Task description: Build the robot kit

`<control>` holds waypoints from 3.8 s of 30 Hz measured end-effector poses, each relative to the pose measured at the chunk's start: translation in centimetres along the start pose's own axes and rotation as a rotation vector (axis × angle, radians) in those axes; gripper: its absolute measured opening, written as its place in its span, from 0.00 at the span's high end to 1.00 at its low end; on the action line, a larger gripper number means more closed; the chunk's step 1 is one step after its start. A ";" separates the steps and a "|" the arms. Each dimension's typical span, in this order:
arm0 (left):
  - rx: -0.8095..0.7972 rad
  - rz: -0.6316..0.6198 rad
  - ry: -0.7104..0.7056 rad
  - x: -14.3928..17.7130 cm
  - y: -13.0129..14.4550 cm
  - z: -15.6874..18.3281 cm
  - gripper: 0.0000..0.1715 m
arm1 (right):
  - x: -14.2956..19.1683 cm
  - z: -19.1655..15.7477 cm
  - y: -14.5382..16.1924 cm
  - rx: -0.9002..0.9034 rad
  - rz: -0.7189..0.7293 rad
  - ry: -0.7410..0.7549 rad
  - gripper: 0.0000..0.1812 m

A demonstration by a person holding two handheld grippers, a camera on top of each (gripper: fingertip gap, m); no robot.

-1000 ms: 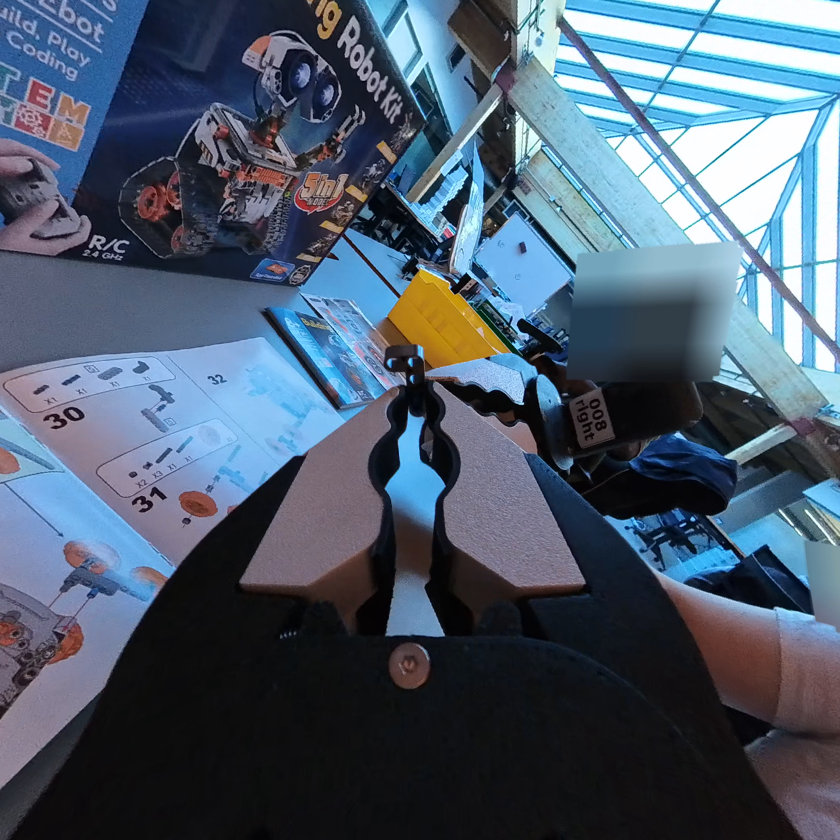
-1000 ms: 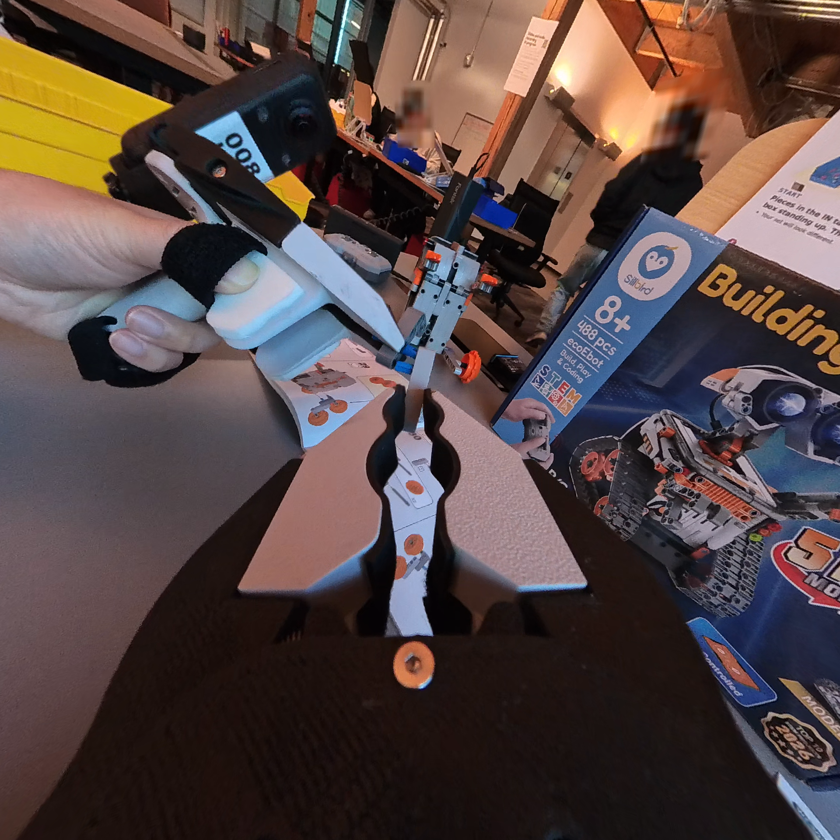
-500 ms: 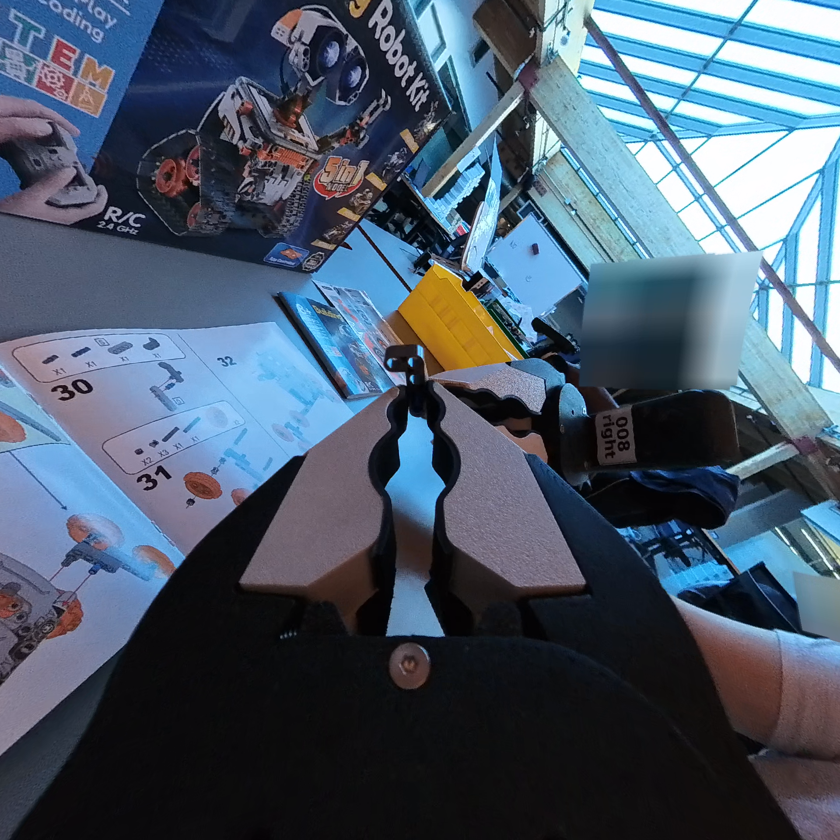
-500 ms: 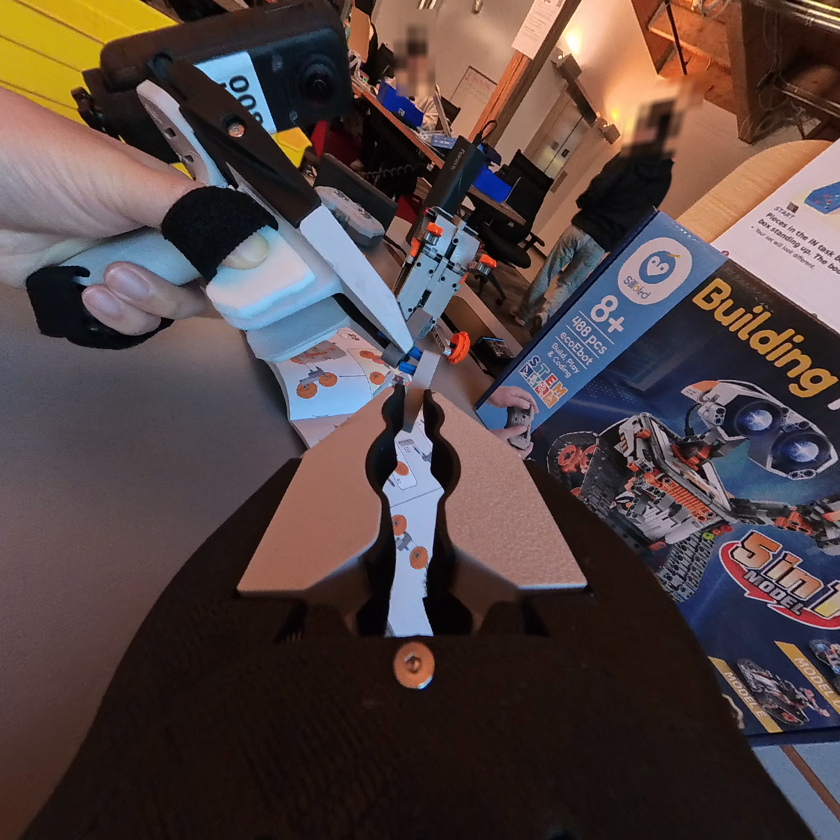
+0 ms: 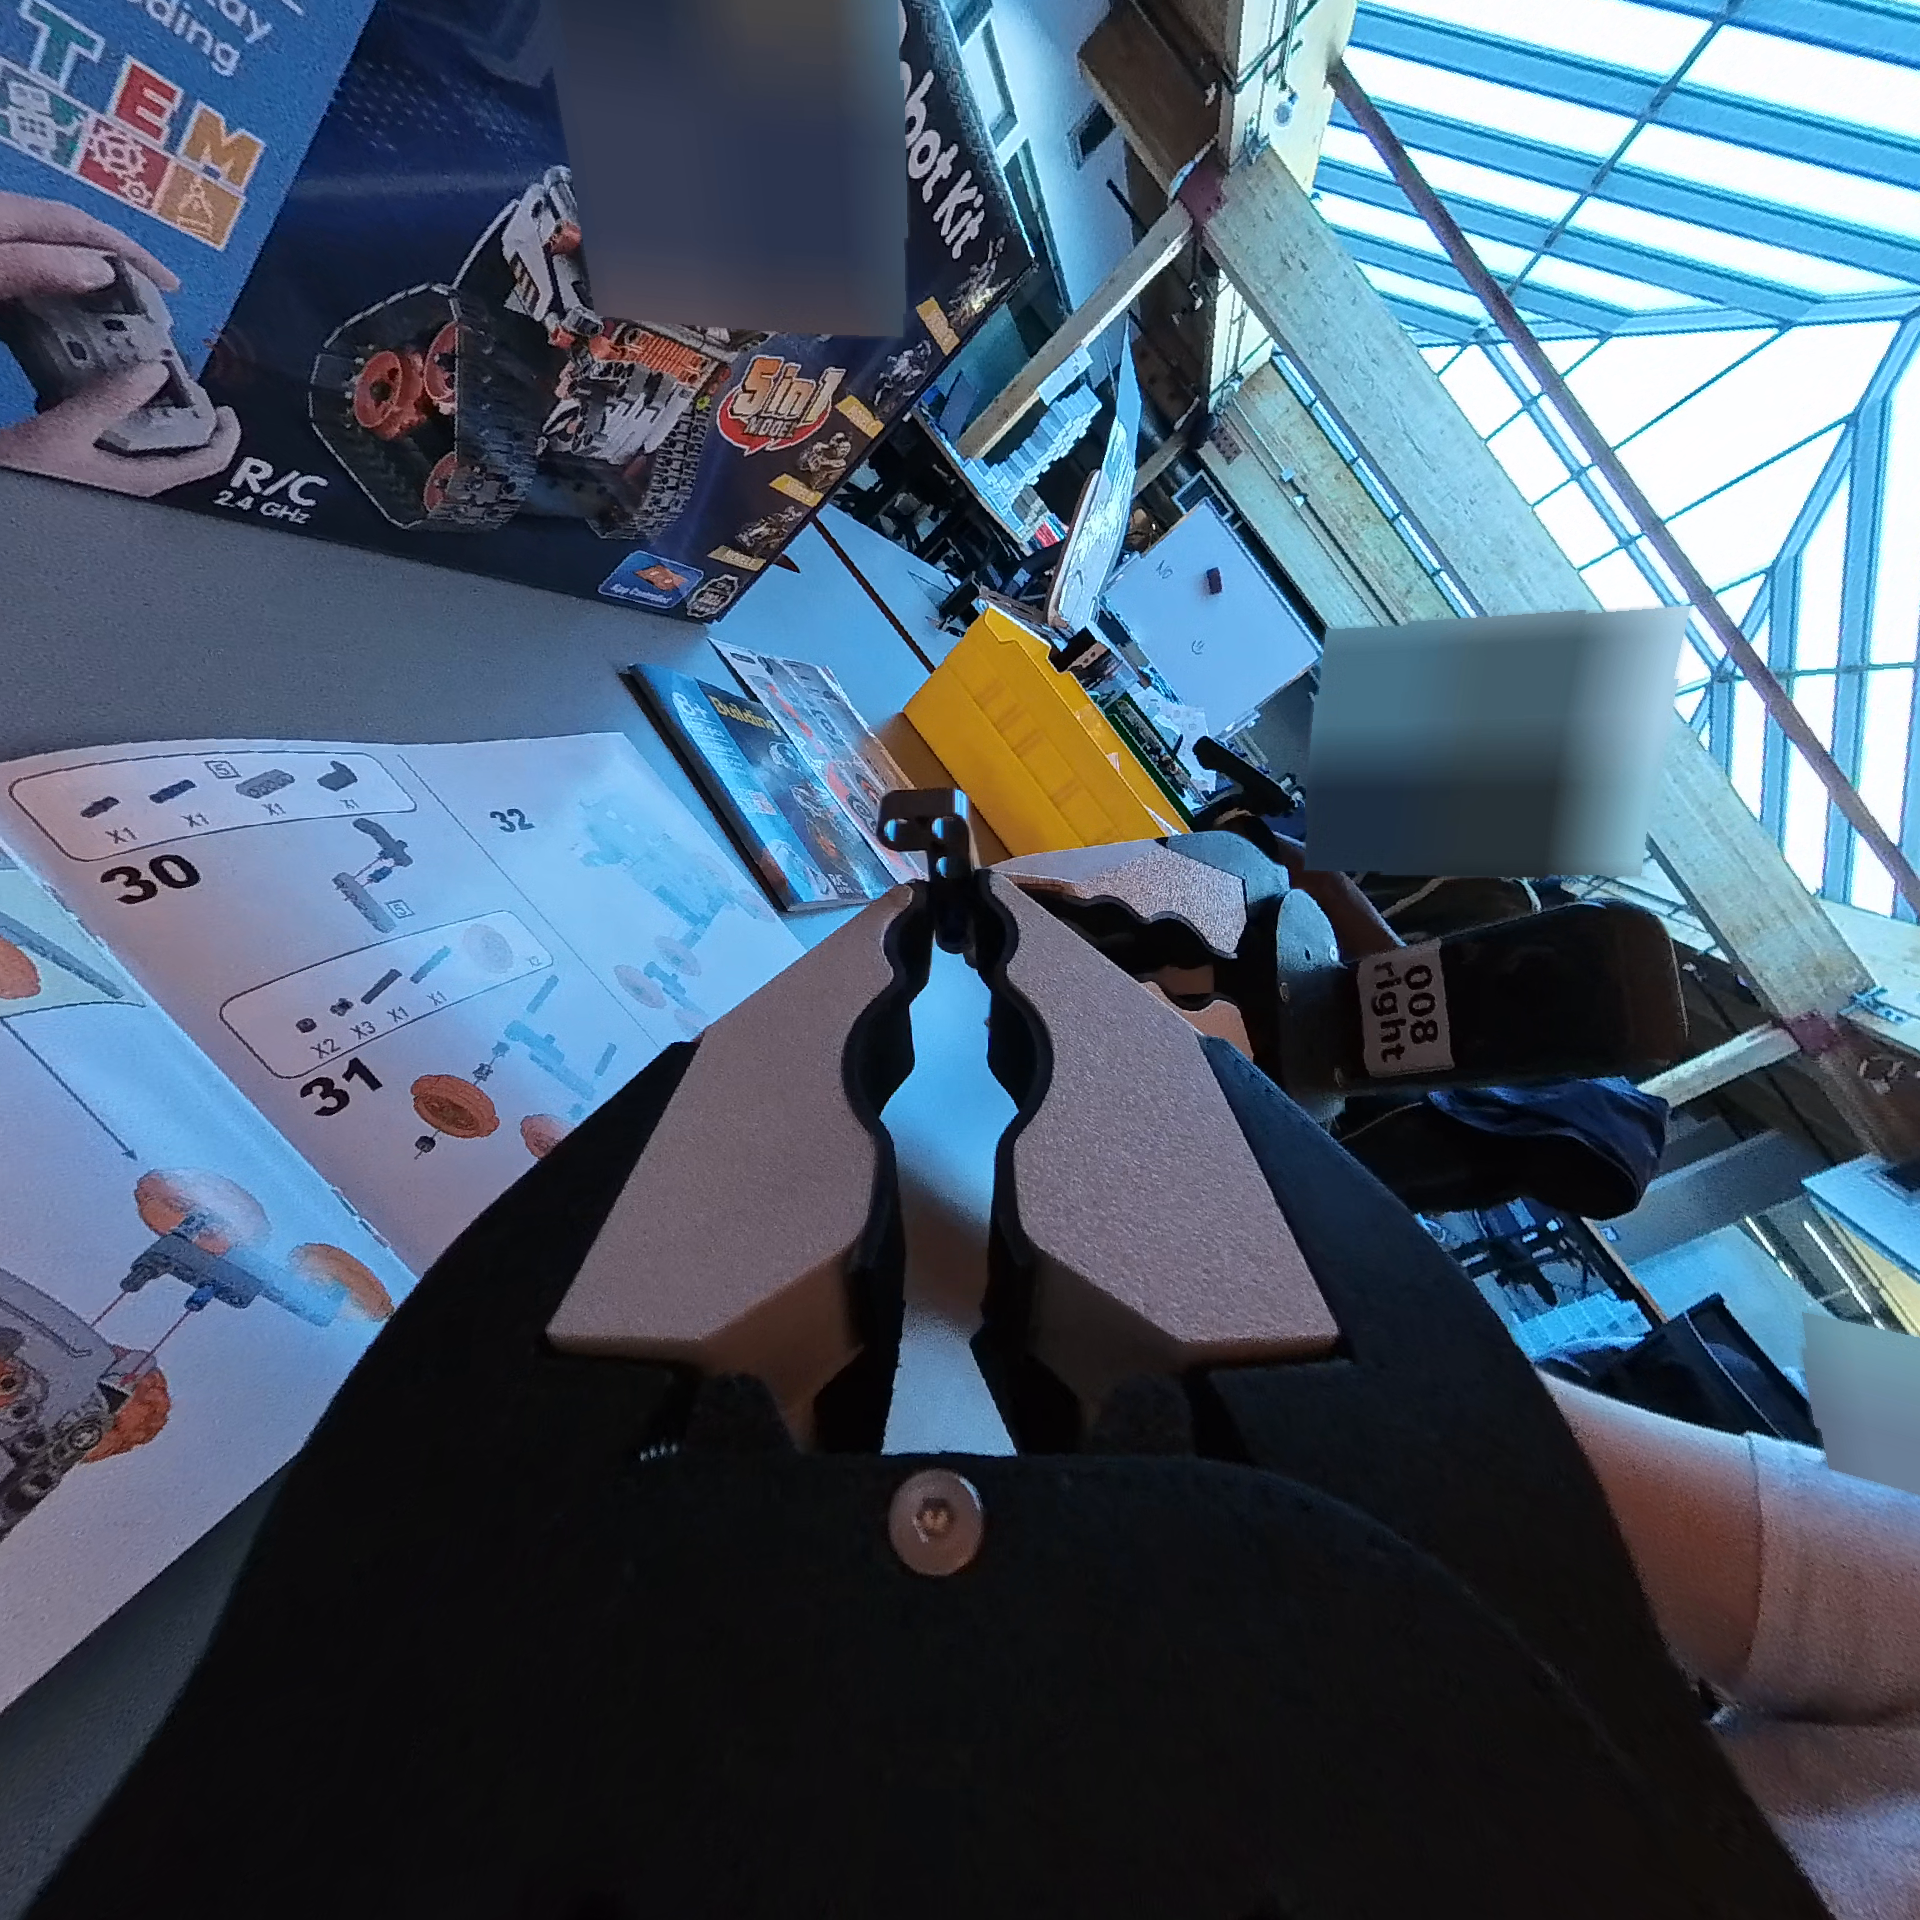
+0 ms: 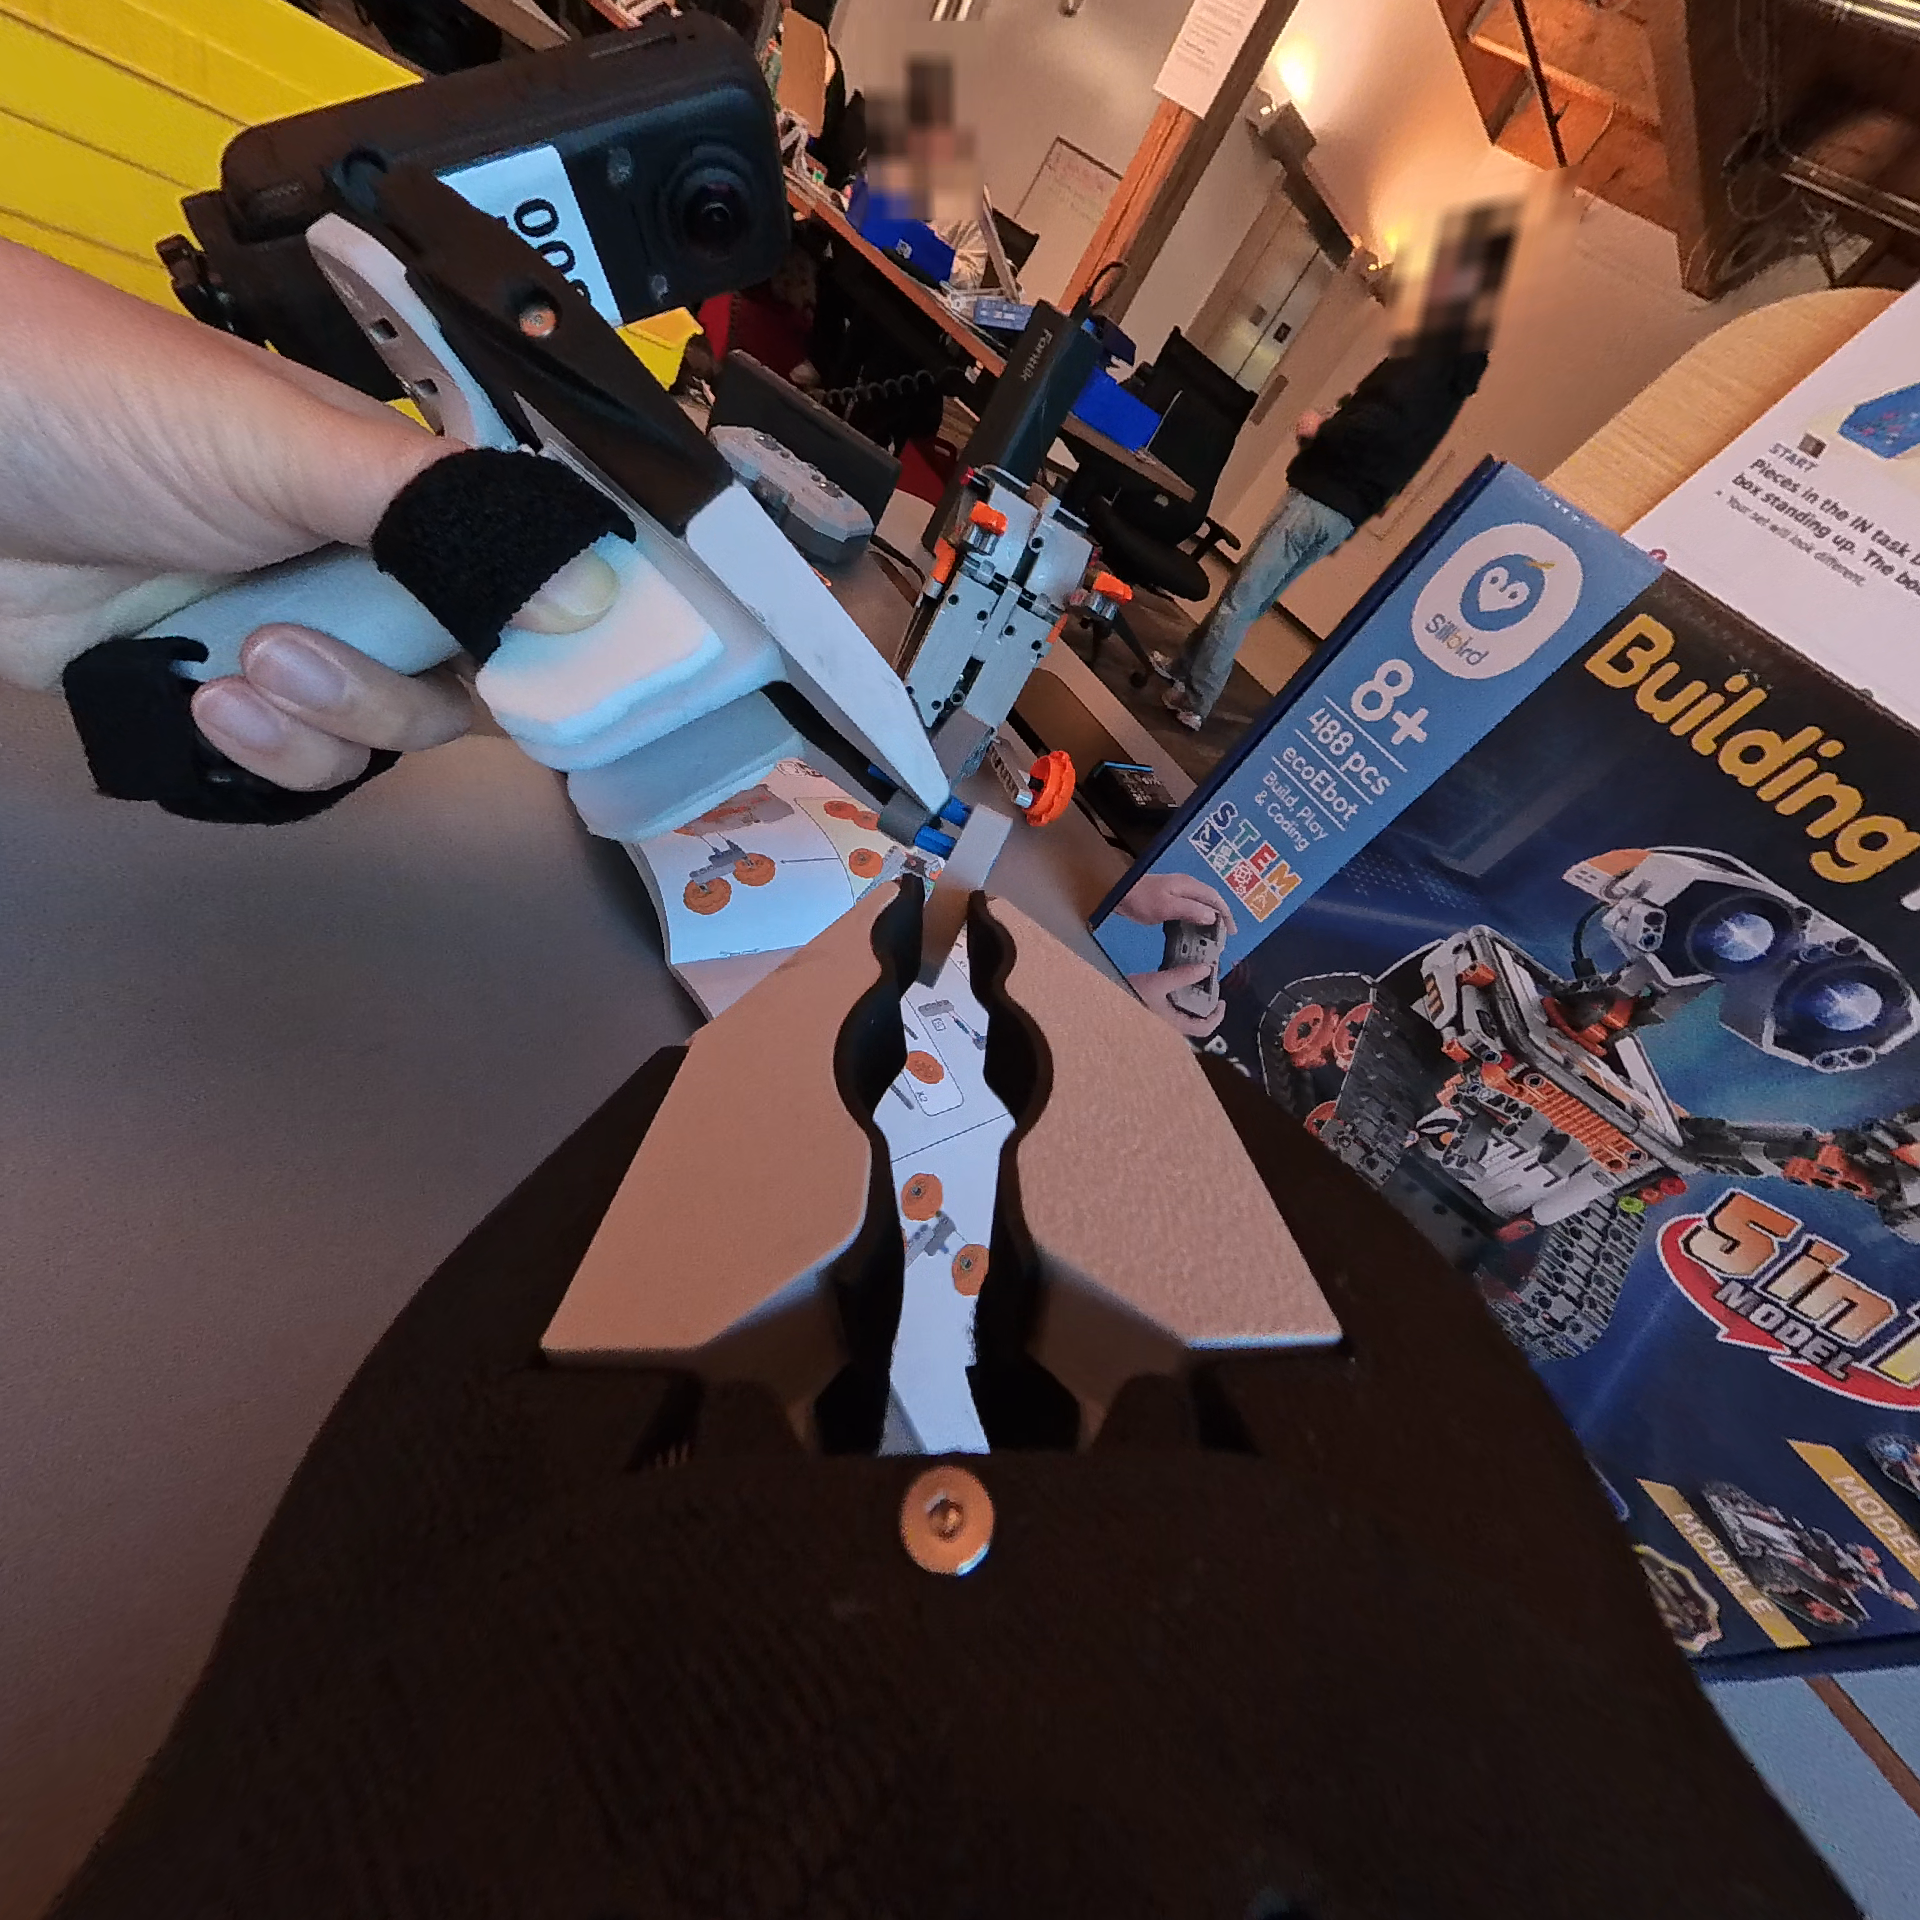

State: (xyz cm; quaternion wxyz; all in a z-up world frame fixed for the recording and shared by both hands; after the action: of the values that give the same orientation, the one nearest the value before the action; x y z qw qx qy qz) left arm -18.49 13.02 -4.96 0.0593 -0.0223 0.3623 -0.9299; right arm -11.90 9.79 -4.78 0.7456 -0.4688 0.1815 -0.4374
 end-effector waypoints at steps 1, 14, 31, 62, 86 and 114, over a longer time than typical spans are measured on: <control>0.002 0.002 0.000 0.0 0.0 0.0 0.97 | 0.0 0.0 0.0 -0.004 -0.002 0.004 0.97; -0.002 0.025 0.004 0.1 -0.4 0.0 0.97 | -0.3 0.0 -0.2 -0.022 -0.011 0.057 0.97; 0.011 0.036 0.037 -0.1 -0.3 0.3 0.97 | 0.2 0.1 -0.8 -0.025 0.030 0.058 0.96; 0.134 -0.046 0.171 0.0 0.4 0.4 0.98 | 0.9 0.3 -0.3 -0.014 0.044 -0.099 0.97; 0.054 -0.039 0.133 0.2 0.4 0.4 0.97 | 0.7 0.0 -0.7 0.033 -0.006 -0.069 0.97; 0.047 -0.001 0.133 0.2 -0.2 0.4 0.97 | 0.1 0.2 -0.6 -0.017 -0.004 0.043 0.97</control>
State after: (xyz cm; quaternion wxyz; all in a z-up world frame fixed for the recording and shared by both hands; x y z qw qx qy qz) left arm -18.70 12.84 -4.52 0.0353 0.0407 0.3432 -0.9377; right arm -12.01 9.73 -4.12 0.7366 -0.4662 0.2004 -0.4471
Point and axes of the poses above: each gripper's, where its closed fingertips meet, x back along the fingers, y out of its underside, z = x × y across the jaws, the point moved 4 cm from there along x, back along the fingers
